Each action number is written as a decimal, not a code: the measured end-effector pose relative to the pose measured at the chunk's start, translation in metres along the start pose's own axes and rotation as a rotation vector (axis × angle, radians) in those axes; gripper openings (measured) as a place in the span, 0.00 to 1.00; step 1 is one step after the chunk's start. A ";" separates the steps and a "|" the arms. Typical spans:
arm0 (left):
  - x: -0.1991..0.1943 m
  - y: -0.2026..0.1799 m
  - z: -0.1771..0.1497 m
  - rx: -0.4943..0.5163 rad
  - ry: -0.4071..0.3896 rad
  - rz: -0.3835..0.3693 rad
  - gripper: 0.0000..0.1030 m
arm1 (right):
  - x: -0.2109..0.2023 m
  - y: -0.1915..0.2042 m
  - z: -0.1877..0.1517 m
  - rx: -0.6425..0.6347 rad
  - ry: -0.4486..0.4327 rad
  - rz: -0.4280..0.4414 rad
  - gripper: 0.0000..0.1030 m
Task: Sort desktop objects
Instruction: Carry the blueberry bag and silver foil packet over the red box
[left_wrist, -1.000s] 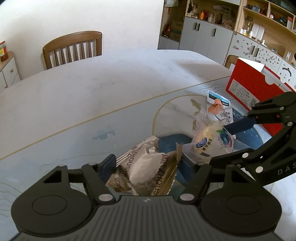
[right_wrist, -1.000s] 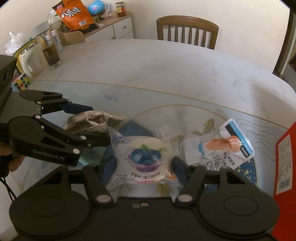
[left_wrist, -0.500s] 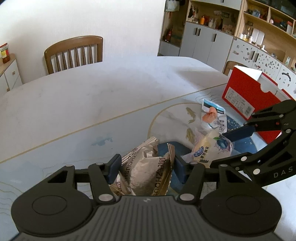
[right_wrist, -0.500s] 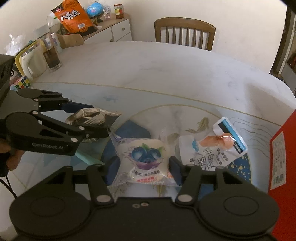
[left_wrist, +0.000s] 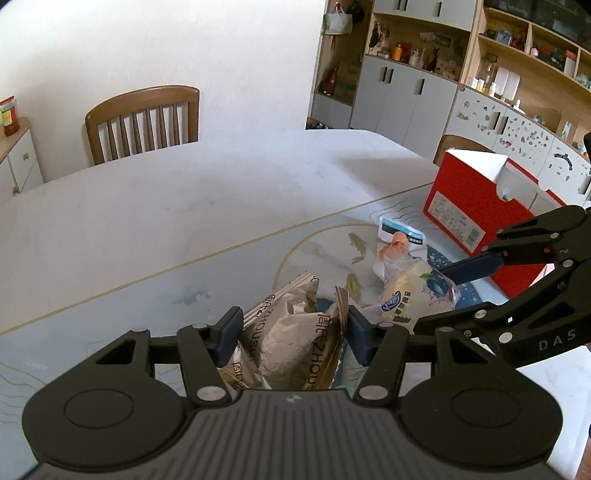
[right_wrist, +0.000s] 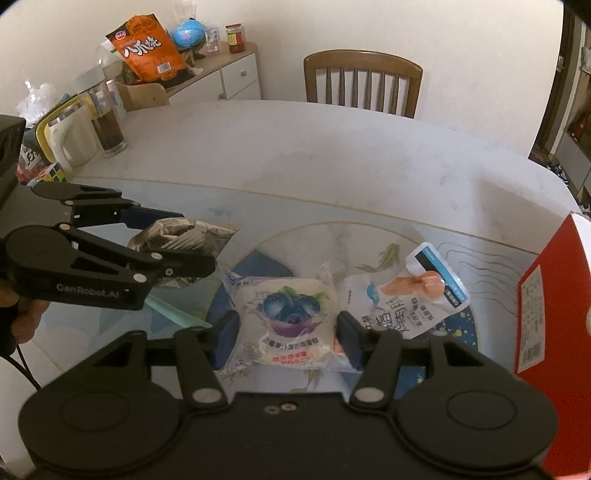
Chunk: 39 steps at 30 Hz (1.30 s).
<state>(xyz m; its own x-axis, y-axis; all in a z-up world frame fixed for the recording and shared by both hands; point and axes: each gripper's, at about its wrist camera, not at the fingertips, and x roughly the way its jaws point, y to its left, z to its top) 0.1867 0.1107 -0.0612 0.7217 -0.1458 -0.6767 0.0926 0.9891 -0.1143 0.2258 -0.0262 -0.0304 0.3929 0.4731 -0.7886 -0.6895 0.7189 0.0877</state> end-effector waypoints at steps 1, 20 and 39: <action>-0.002 -0.001 0.000 0.000 -0.002 0.000 0.56 | -0.002 0.000 0.000 0.001 -0.004 -0.001 0.56; -0.039 -0.044 0.021 0.018 -0.075 -0.066 0.56 | -0.054 -0.012 -0.010 0.030 -0.070 -0.011 0.56; -0.057 -0.114 0.055 0.077 -0.106 -0.147 0.56 | -0.123 -0.053 -0.031 0.145 -0.119 -0.062 0.56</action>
<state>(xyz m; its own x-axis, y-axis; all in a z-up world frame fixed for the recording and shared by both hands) 0.1731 0.0073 0.0301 0.7641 -0.2901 -0.5762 0.2517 0.9564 -0.1479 0.1953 -0.1385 0.0432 0.5069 0.4766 -0.7183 -0.5702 0.8103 0.1353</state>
